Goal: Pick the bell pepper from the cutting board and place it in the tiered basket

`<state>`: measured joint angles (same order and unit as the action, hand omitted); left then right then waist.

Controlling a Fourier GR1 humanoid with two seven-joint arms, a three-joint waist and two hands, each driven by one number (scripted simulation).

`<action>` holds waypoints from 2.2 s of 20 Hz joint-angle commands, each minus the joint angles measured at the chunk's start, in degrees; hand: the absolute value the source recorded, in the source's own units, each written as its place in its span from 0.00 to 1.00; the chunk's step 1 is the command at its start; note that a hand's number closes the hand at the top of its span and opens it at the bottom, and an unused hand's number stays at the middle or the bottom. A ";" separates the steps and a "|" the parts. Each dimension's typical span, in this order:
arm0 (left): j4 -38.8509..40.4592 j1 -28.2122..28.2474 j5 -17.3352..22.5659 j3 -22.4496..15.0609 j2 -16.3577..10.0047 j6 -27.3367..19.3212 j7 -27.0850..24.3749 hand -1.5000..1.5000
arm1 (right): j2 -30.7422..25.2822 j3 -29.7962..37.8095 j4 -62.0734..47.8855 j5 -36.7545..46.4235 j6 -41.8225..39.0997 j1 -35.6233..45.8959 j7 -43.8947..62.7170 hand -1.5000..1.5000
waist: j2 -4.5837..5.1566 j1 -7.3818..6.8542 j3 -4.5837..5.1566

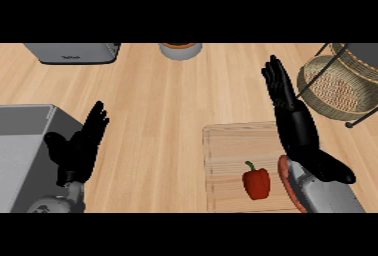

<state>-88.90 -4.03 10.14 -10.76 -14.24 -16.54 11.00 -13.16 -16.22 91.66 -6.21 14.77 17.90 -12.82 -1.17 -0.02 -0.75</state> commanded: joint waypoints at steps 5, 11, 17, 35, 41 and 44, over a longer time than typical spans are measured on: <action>2.60 8.81 -6.10 0.39 -0.77 -3.56 -4.37 0.50 | -8.45 8.03 7.84 10.08 12.07 -8.76 7.72 1.00 | 0.49 2.96 0.95; 0.15 12.99 -6.56 1.35 1.49 -2.99 -3.41 0.50 | 1.48 22.52 7.83 7.53 32.75 -21.34 10.60 0.00 | 0.39 5.50 0.73; 4.45 12.21 -6.12 1.57 1.97 0.27 -9.05 0.50 | 2.01 11.86 32.90 15.09 31.45 -43.71 14.51 0.00 | 0.82 1.94 0.91; 5.83 7.57 -8.67 -0.94 3.37 0.34 -8.12 0.50 | -15.25 -0.24 48.02 54.79 7.86 -58.82 65.21 0.00 | 2.17 -1.55 1.43; 7.88 7.17 -9.00 -0.46 3.76 0.21 -8.95 0.50 | -11.91 -5.64 41.84 63.83 -0.64 -45.10 79.86 0.00 | 1.92 -2.31 1.16; 8.39 7.17 -7.36 1.16 2.81 1.85 -9.65 0.50 | -7.49 -11.74 41.40 71.13 -7.14 -39.39 85.36 0.00 | 1.68 -2.01 1.14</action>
<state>-82.32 3.49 1.68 -11.04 -10.87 -15.91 2.30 -24.27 -22.49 131.53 55.19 15.59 -27.92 60.63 0.57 -2.04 0.34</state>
